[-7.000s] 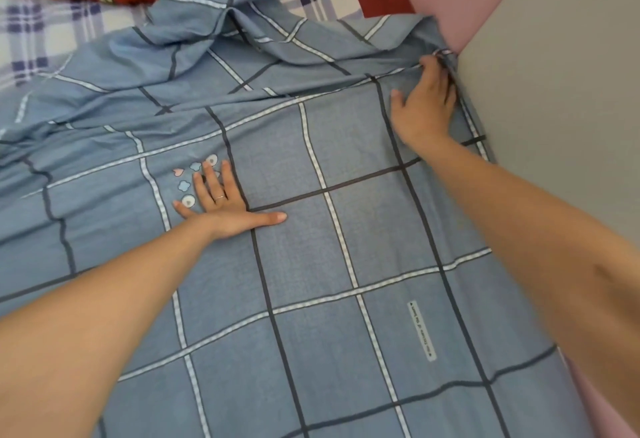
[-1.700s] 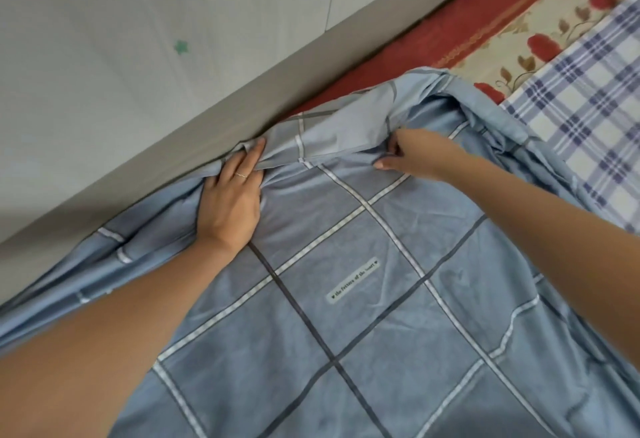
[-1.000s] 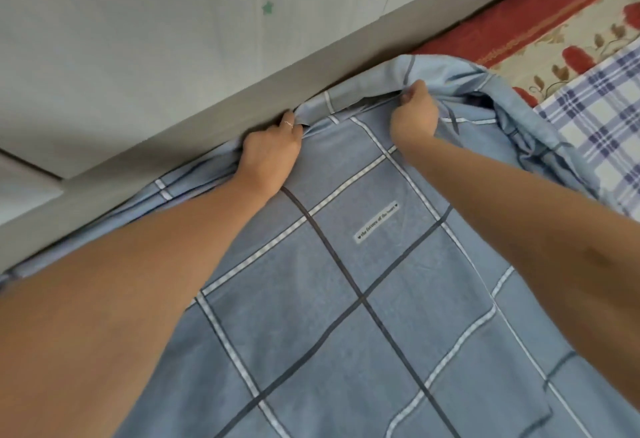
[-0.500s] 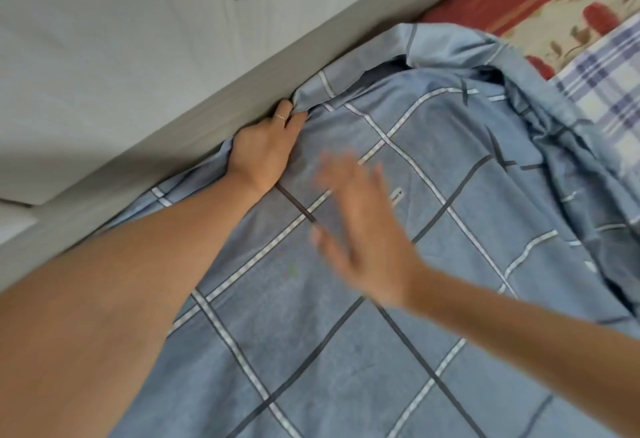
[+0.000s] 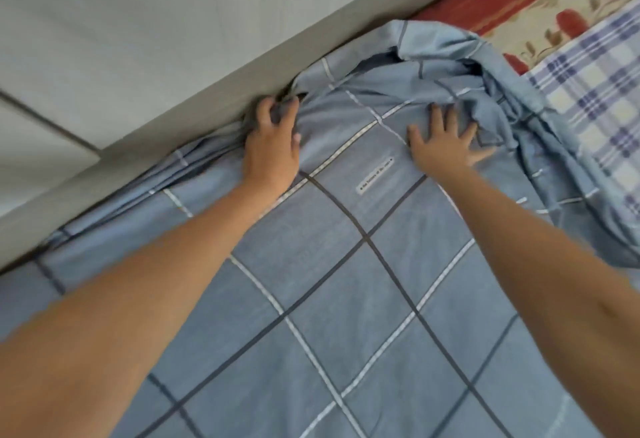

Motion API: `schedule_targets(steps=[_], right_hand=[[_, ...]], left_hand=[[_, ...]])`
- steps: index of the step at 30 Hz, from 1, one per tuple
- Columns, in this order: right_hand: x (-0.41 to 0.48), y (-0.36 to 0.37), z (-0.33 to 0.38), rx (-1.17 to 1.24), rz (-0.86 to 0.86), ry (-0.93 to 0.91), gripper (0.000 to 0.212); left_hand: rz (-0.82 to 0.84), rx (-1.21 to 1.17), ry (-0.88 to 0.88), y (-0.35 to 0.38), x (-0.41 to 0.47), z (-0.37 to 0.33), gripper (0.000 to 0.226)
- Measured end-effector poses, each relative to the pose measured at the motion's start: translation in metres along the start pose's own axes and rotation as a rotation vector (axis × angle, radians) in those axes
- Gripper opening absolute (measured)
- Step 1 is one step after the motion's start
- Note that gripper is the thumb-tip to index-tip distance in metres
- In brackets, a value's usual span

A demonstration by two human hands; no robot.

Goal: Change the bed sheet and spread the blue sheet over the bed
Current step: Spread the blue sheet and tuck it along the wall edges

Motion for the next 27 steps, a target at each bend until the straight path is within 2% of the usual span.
schedule_targets(steps=[2,4,5,7,8,9,10,12,14,17,18,19,20,21,23,25,27], right_hand=[[-0.041,0.001,0.031,-0.019,-0.128,-0.236,0.059],[-0.119,0.026,0.05,0.023,-0.236,-0.64,0.056],[-0.17,0.043,0.053,0.041,-0.214,-0.9,0.055],[-0.266,0.082,0.045,-0.102,-0.077,-1.491,0.053],[-0.287,0.097,0.032,-0.241,-0.009,-1.704,0.055],[-0.288,0.105,0.02,-0.353,0.05,-1.818,0.059],[-0.275,0.111,0.017,-0.401,0.069,-1.85,0.064],[-0.218,0.108,0.016,-0.426,0.009,-1.658,0.071],[-0.165,0.089,0.035,-0.443,0.017,-1.28,0.074],[-0.122,0.064,0.075,-0.278,0.077,-0.593,0.065],[-0.123,0.061,0.096,-0.219,0.107,-0.422,0.063],[-0.129,0.058,0.117,-0.184,0.096,-0.333,0.062],[-0.139,0.058,0.144,-0.166,0.046,-0.331,0.061],[-0.148,0.059,0.162,-0.147,-0.009,-0.407,0.058],[-0.187,0.071,0.207,-0.141,-0.024,-0.758,0.056],[-0.22,0.086,0.234,-0.147,0.018,-1.077,0.062],[-0.244,0.099,0.252,-0.219,0.057,-1.17,0.063]], left_hand=[[-0.045,-0.017,0.042,-0.014,-0.07,-0.005,0.052],[0.026,0.073,0.182,-0.025,-0.158,-0.002,0.054],[0.082,0.137,0.274,-0.027,-0.199,0.005,0.054],[0.188,0.29,0.354,-0.038,-0.274,0.046,0.056],[0.231,0.362,0.343,-0.043,-0.299,0.073,0.06],[0.259,0.43,0.299,-0.052,-0.317,0.103,0.061],[0.285,0.492,0.226,-0.068,-0.333,0.135,0.06],[0.323,0.552,0.094,-0.093,-0.343,0.178,0.059],[0.33,0.561,0.002,-0.111,-0.345,0.202,0.063],[0.244,0.555,-0.083,-0.117,-0.334,0.206,0.065],[0.195,0.543,-0.129,-0.12,-0.331,0.206,0.066],[0.151,0.529,-0.191,-0.123,-0.325,0.205,0.069],[0.113,0.503,-0.259,-0.128,-0.321,0.207,0.072],[0.088,0.472,-0.309,-0.129,-0.312,0.204,0.075],[0.024,0.394,-0.356,-0.141,-0.303,0.208,0.077],[-0.051,0.367,-0.303,-0.147,-0.29,0.21,0.071],[-0.066,0.384,-0.238,-0.151,-0.287,0.218,0.067]])
Point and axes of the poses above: each hand's wrist, its own x-axis towards the middle knuckle, its own y-axis out of the palm, z = x × y, the point moved 2 cm from there along x, towards the middle knuckle
